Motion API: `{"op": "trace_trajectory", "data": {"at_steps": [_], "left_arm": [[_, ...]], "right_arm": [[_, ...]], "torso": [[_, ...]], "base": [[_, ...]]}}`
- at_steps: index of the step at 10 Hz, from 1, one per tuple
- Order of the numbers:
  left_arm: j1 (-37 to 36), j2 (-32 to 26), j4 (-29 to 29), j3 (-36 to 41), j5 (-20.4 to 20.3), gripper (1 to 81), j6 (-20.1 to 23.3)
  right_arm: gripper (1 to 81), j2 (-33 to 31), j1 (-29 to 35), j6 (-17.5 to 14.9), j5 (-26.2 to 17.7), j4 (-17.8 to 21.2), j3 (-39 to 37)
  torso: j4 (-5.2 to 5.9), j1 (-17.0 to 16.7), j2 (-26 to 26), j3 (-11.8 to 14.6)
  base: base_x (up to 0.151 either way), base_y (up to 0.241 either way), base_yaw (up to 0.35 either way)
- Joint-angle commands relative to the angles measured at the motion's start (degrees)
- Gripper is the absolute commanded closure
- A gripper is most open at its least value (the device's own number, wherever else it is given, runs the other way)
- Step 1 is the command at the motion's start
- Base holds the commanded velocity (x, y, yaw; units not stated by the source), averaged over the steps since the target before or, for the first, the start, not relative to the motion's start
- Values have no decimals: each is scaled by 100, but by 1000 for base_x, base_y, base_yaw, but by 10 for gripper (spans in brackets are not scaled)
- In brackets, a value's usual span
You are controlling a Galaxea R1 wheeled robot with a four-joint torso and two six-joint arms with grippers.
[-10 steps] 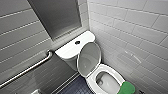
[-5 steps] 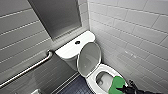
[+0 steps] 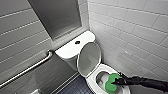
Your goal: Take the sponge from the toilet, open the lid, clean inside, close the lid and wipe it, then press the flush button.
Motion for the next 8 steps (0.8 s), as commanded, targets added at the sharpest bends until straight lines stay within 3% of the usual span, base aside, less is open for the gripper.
{"op": "trace_trajectory", "data": {"at_steps": [1,3,8], "left_arm": [[125,1,-35,20,488,10,-1],[124,1,-35,20,488,10,-1],[125,9,-36,11,356,10,-10]], "right_arm": [[811,761,1238,30,-1336,-880,-961],[811,1078,1512,39,-1591,-995,-1129],[811,1070,2206,48,-2172,-1012,-900]], "torso": [[0,0,0,0],[0,0,0,0],[0,0,0,0]], "base": [[0,0,0],[0,0,0],[0,0,0]]}}
